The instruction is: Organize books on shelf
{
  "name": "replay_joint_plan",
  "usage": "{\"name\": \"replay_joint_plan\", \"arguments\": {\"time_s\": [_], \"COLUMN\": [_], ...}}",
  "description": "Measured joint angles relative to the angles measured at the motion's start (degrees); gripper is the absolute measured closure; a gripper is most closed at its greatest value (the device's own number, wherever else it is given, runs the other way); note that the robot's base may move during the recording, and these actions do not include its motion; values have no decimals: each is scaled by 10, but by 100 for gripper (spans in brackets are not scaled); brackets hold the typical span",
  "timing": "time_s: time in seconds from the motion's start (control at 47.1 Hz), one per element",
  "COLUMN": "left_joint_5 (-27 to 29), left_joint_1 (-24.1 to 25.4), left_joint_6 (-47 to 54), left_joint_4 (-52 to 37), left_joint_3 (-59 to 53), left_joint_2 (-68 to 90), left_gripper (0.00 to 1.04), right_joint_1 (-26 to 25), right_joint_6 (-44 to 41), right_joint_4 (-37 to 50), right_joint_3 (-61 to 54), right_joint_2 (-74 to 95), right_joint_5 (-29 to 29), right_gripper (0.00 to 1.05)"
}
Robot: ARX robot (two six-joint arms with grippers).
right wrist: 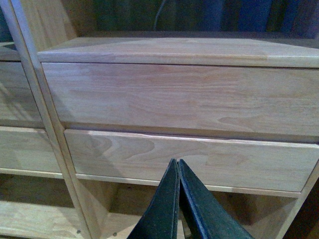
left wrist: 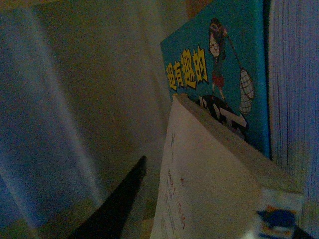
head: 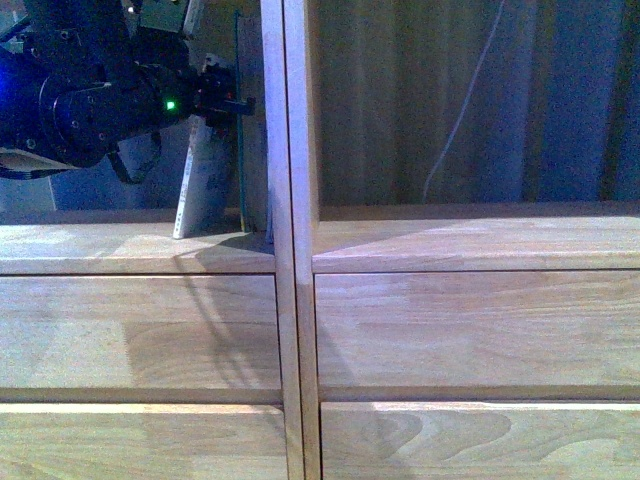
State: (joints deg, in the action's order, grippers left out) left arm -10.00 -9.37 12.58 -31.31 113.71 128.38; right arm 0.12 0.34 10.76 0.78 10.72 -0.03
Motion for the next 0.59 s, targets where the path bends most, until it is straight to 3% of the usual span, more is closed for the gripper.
{"name": "replay_joint_plan", "arguments": {"time_s": [0.127,0.276,0.594], "left_joint_5": [11,23,25], "left_joint_1": [-1,2,2], "left_joint_6": [-5,-13,-61], "left_joint_4": [-18,-21,-25], "left_joint_3": [-36,-78,-154], "left_joint_2": [-3,-20,-79], "left_gripper": [32,7,7], "right_joint_1": [0,0,0], "right_joint_6": [0,0,0], "right_joint_4": [-92,-106,-107], "right_joint_3": [0,0,0], "right_joint_2": [-72,-103,-104], "right_joint_5": [0,-1,0], "right_gripper": [102,102,102]}}
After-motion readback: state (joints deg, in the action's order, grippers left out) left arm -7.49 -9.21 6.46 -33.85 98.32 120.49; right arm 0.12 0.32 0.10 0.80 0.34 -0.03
